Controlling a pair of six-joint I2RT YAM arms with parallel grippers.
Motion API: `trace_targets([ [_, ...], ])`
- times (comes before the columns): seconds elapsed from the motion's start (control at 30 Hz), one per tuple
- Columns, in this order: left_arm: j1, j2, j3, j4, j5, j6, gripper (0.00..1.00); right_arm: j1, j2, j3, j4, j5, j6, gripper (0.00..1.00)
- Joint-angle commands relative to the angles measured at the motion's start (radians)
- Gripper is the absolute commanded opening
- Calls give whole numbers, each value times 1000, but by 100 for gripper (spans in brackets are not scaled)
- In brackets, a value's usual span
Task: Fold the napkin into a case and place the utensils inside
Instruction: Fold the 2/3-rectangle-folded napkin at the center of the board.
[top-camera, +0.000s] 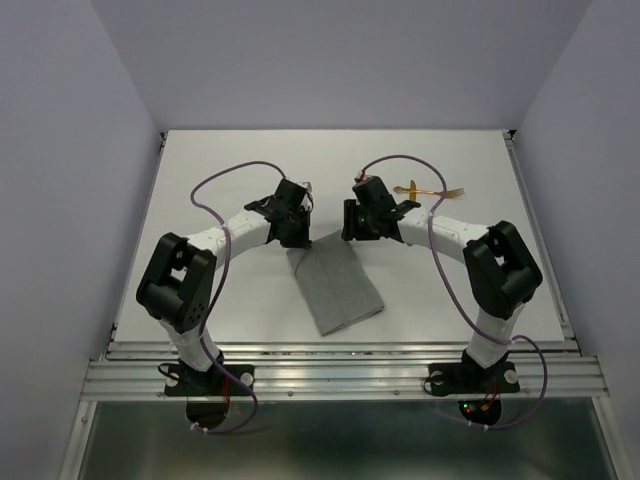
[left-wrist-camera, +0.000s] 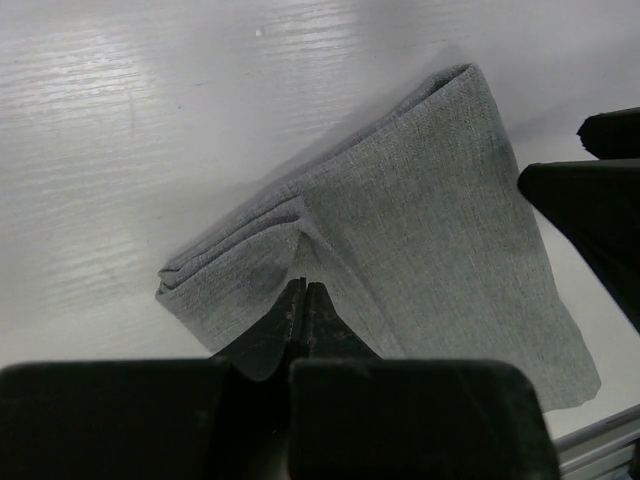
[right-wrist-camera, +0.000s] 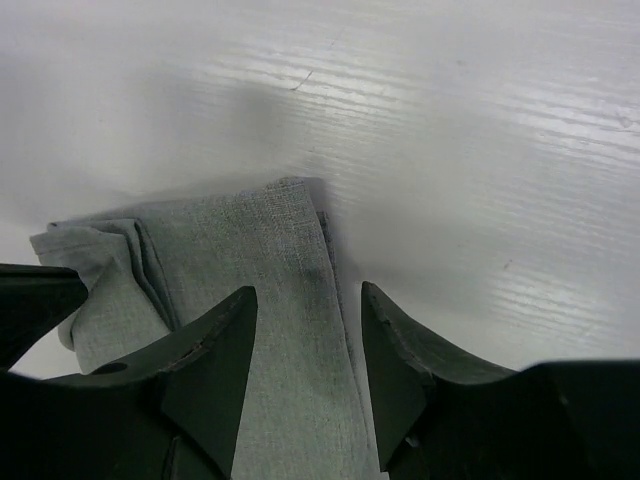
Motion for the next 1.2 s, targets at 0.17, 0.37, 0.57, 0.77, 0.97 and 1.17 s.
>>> trace_targets([
  [0.17,-7,92,73,41,24,-20,0,-14,116,55,38,-144,-5,53],
  [0.37,-7,148,68,27,-5,-40,0,-23,145,30,55,-133,18,53],
  [0.57,-7,174,59,32,-16,-56,0,-23,181,35,78,-142,25,43],
  [0.77,-7,187,56,32,-24,-72,0,-23,164,41,114,-159,30,20],
  [0.97,-7,187,50,35,-28,-92,0,-23,89,7,139,-142,19,1],
  [1.17,-5,213,68,35,-33,-88,0,-3,9,-26,153,-127,15,1],
])
